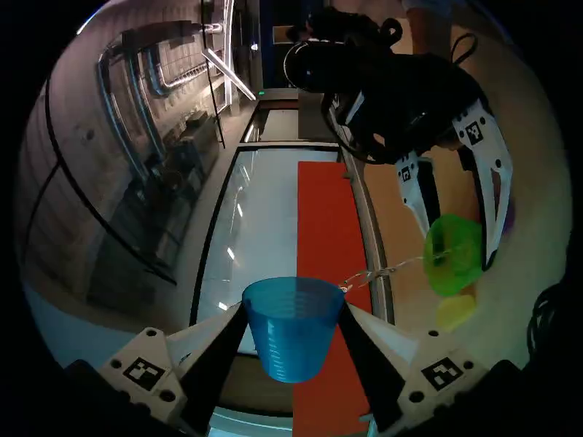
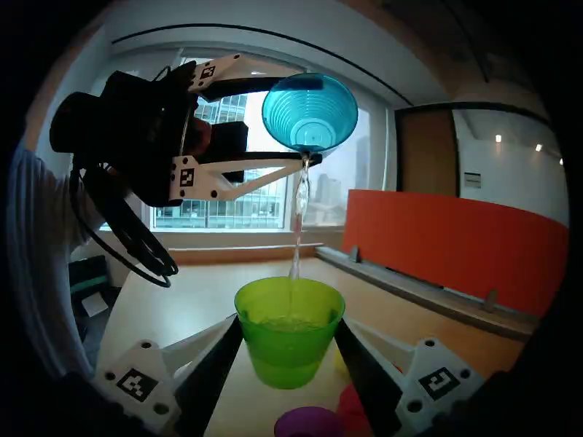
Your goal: Pour water
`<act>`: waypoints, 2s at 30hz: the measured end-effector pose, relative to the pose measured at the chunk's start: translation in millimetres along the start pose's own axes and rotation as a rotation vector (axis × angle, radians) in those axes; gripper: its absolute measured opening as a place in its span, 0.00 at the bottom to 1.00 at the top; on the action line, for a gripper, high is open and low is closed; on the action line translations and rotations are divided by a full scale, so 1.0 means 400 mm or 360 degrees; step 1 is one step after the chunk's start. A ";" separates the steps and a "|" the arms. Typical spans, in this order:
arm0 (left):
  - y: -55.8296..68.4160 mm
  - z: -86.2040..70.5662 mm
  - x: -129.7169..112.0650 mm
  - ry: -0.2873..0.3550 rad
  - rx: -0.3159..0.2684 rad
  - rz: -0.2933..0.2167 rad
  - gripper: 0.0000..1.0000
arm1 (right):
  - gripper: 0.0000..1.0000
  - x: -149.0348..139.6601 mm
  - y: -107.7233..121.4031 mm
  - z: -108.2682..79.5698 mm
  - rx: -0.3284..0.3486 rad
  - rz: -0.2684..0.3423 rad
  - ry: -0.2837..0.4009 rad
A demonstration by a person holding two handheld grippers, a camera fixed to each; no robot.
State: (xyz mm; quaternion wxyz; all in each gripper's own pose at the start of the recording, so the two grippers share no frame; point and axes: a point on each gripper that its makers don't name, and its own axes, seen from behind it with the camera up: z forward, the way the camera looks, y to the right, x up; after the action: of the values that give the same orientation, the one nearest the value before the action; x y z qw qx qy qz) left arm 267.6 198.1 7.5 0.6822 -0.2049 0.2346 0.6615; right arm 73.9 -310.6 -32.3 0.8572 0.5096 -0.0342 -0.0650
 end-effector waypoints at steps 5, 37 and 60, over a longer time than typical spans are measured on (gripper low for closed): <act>-0.001 -0.005 0.010 0.0004 -0.0003 0.0065 0.86 | 0.87 0.001 -0.001 0.000 0.0000 -0.0001 0.0004; 0.009 0.023 -0.019 0.0021 -0.0019 -0.0569 0.86 | 0.87 0.016 0.010 -0.004 -0.0023 0.0004 0.0031; 0.036 0.033 -0.085 0.0066 -0.0106 -0.1970 0.86 | 0.87 0.031 0.025 -0.018 -0.0048 0.0025 0.0076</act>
State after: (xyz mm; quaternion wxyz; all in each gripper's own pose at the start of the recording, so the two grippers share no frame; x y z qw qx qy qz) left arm 253.6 179.3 38.8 0.9279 -0.3370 0.0647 0.1459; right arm 87.8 -301.3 -27.0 0.8660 0.4977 -0.0168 -0.0467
